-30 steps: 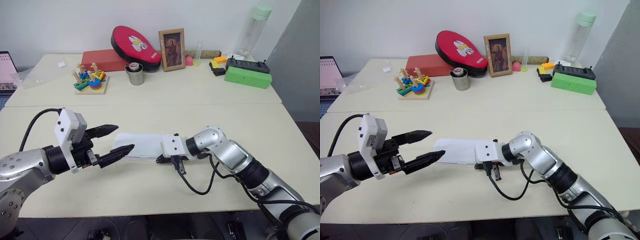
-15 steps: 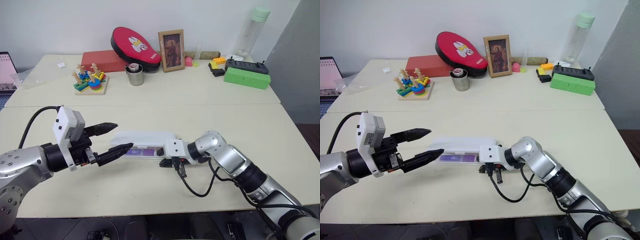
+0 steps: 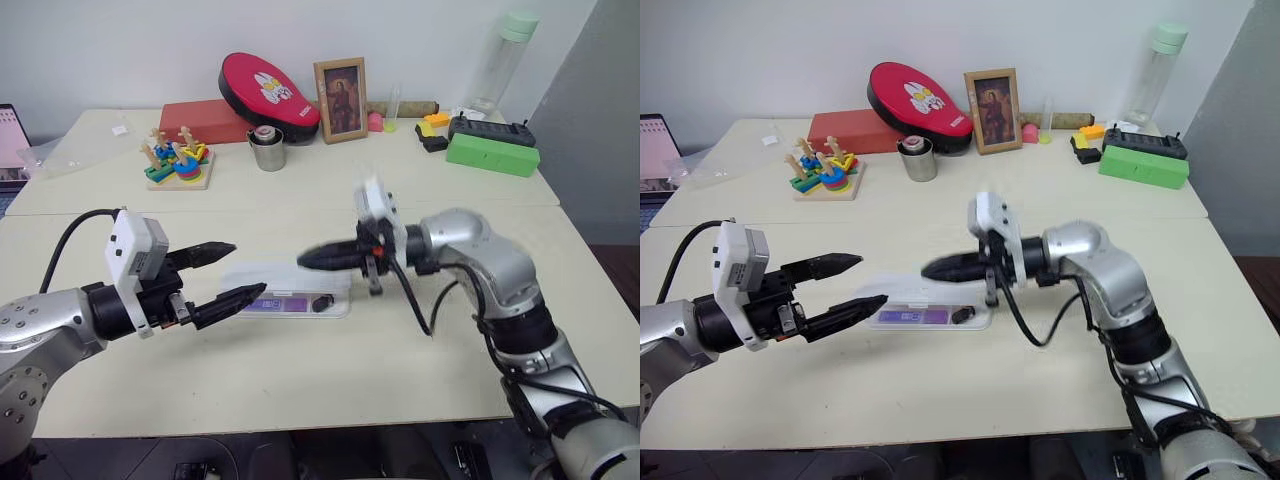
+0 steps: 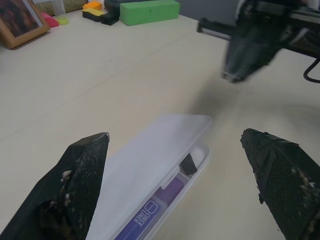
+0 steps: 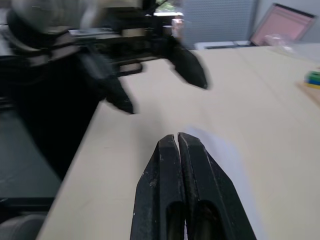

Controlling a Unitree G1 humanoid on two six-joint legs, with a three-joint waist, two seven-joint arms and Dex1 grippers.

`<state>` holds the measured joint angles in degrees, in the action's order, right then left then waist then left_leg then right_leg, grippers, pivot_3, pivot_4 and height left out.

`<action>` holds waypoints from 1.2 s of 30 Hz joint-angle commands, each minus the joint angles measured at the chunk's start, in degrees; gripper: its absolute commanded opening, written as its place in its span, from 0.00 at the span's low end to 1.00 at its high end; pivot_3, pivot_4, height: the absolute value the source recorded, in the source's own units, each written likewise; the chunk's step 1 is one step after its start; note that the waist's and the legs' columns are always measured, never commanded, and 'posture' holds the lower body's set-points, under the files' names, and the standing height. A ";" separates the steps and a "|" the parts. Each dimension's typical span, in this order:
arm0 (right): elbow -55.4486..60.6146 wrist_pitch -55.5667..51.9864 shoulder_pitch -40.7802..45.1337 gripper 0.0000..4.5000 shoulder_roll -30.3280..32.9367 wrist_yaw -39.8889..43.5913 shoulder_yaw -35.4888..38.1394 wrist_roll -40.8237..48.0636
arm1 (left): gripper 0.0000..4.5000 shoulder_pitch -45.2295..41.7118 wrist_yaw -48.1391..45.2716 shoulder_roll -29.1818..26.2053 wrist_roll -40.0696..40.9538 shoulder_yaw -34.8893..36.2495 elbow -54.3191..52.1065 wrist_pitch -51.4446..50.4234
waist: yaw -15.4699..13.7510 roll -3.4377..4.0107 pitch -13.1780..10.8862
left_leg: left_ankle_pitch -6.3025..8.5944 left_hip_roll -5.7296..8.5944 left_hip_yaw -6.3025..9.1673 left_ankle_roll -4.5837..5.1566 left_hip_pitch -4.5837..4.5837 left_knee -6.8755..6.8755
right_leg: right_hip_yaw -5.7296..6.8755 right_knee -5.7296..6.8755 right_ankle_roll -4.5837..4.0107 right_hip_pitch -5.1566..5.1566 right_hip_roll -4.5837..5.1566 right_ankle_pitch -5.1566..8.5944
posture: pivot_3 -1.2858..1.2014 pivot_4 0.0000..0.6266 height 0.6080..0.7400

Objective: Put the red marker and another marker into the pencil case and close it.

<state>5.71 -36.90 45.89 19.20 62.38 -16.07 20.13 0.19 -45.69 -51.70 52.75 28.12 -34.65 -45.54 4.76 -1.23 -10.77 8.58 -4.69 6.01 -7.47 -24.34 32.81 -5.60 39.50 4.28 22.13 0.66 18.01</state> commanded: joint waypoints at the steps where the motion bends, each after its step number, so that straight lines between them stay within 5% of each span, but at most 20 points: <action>1: -3.90 3.35 -0.16 0.02 0.49 -2.30 -6.64 -6.97 | 1.00 -0.12 -0.95 -0.41 0.47 0.27 -0.59 1.22 | -0.13 0.00 0.00 | 0.00 0.01 0.00 0.00 -0.05 -0.01 | 0.00 -0.03 0.00 0.04 0.01 0.00 | 0.52 0.24 1.00; 16: -6.99 8.51 -4.12 0.02 4.51 -1.68 -19.89 -20.17 | 1.00 1.50 -2.62 -0.39 0.25 0.86 -0.96 1.53 | -0.10 0.00 0.01 | 0.00 0.00 0.02 0.00 -0.19 0.02 | 0.03 -0.07 0.02 0.12 0.01 0.01 | 0.52 0.24 1.00; 19: -6.70 8.43 -4.79 0.02 3.80 -1.63 -18.34 -18.68 | 1.00 1.72 -2.67 -0.18 0.05 0.70 -0.74 1.54 | -0.09 -0.02 0.02 | 0.00 0.00 0.02 0.00 -0.17 0.02 | 0.03 -0.07 0.03 0.08 0.01 0.01 | 0.52 0.24 1.00; 23: -5.39 8.21 -5.28 0.02 0.65 -3.75 -7.18 -10.54 | 1.00 0.56 1.85 1.88 -3.02 -0.74 2.44 1.79 | -0.14 -0.01 0.01 | 0.00 0.00 0.03 0.00 -0.16 0.02 | 0.03 -0.07 0.03 0.06 0.01 0.01 | 0.52 0.24 1.00; 29: -3.94 2.96 -6.28 0.28 4.14 -4.69 6.42 -2.59 | 1.00 -1.64 8.43 4.00 -13.56 -1.89 13.12 7.04 | -0.28 -0.01 0.00 | 0.00 0.01 0.05 0.00 -0.18 0.02 | 0.04 -0.04 0.03 0.08 0.01 -0.01 | 0.52 0.24 1.00; 36: -4.95 1.40 -9.69 0.67 13.54 -4.49 12.66 -1.76 | 1.00 -0.71 5.86 1.86 -21.88 -0.04 26.30 14.89 | -0.49 0.00 -0.01 | 0.00 0.02 0.02 0.01 -0.21 -0.05 | 0.04 -0.10 -0.09 0.14 0.02 -0.03 | 0.52 0.24 1.00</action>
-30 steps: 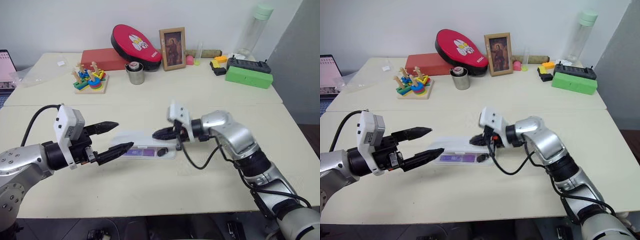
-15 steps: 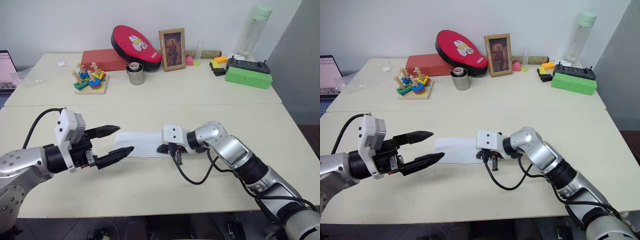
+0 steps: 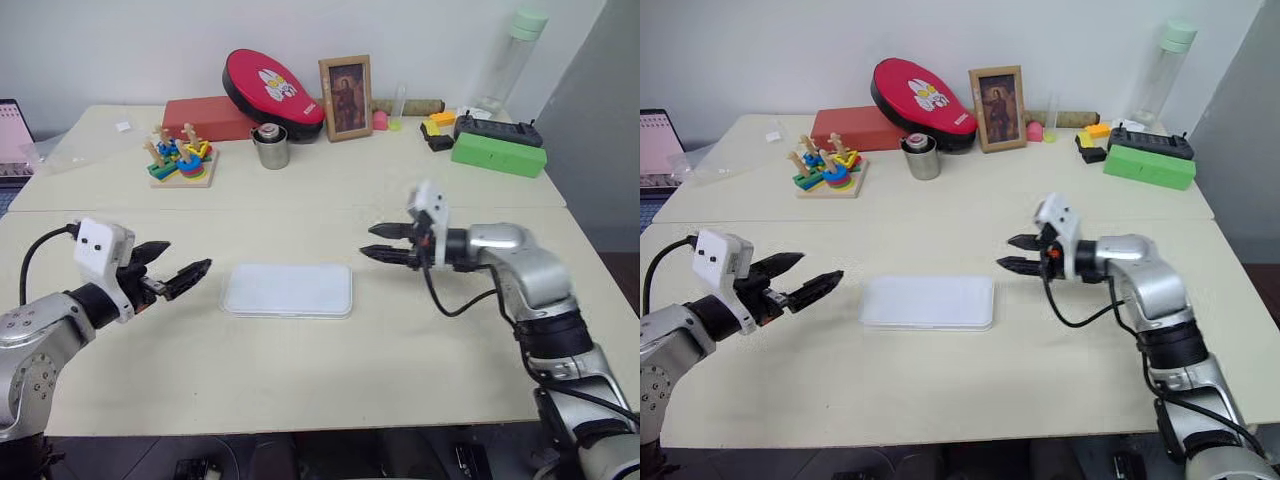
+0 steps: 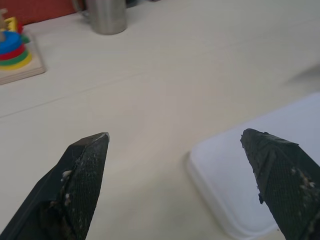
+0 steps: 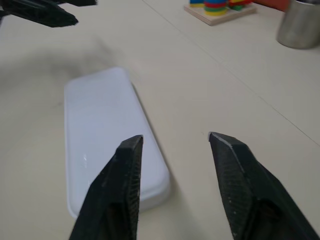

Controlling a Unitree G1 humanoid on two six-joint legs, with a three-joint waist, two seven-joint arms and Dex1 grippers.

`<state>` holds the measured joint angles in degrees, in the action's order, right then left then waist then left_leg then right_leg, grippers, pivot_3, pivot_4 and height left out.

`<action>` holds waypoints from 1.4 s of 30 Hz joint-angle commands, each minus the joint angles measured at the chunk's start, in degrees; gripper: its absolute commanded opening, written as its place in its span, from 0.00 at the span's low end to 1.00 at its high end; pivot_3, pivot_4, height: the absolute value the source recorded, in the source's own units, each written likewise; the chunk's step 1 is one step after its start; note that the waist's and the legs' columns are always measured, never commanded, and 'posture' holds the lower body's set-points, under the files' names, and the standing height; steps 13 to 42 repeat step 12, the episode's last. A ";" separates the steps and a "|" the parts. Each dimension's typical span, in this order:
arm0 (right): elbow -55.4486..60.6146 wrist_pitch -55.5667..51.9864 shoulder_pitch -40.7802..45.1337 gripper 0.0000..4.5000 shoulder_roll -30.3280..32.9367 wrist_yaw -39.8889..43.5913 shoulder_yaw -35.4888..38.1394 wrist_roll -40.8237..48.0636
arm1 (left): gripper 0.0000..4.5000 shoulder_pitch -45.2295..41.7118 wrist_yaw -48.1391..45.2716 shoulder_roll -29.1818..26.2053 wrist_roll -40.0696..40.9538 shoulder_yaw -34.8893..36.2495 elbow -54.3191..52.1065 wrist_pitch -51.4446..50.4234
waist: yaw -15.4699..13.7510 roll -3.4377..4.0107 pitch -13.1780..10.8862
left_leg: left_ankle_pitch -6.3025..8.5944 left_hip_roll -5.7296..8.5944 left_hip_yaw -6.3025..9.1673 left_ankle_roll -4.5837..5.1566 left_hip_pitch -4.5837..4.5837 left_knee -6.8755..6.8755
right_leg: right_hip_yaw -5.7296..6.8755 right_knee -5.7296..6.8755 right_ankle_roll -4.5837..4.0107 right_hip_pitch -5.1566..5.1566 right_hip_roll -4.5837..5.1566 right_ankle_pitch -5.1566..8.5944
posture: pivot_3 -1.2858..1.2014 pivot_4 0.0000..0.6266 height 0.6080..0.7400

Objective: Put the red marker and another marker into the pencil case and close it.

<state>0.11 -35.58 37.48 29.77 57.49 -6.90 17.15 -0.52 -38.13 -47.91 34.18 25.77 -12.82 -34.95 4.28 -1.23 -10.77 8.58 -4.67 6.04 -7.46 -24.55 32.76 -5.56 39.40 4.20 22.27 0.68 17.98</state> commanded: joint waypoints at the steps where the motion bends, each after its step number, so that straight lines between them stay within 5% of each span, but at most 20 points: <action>1: 0.50 -0.09 -2.06 0.71 4.20 0.51 4.15 1.33 | 1.00 -0.07 -2.46 -2.48 -4.23 2.22 6.19 5.35 | 0.00 0.01 -0.01 | 0.00 0.00 -0.03 0.00 0.00 0.00 | -0.01 -0.01 0.01 0.00 0.00 0.01 | 0.52 0.24 1.00; 6: 1.00 0.01 -5.53 0.99 8.10 1.13 5.71 1.69 | 1.00 -1.23 -5.04 -4.68 -6.12 2.12 9.08 7.20 | 0.01 0.01 -0.01 | 0.00 0.00 -0.04 0.00 -0.02 0.00 | -0.02 -0.02 0.08 0.01 0.01 0.05 | 0.52 0.24 1.00; 42: 1.23 -0.31 -5.76 0.99 9.09 1.00 5.64 1.96 | 1.00 -2.77 -4.45 -4.03 -6.93 1.47 8.65 6.89 | 0.09 0.02 -0.01 | 0.00 0.00 -0.06 0.00 -0.02 0.01 | -0.04 0.00 0.10 0.01 0.02 0.04 | 0.52 0.24 1.00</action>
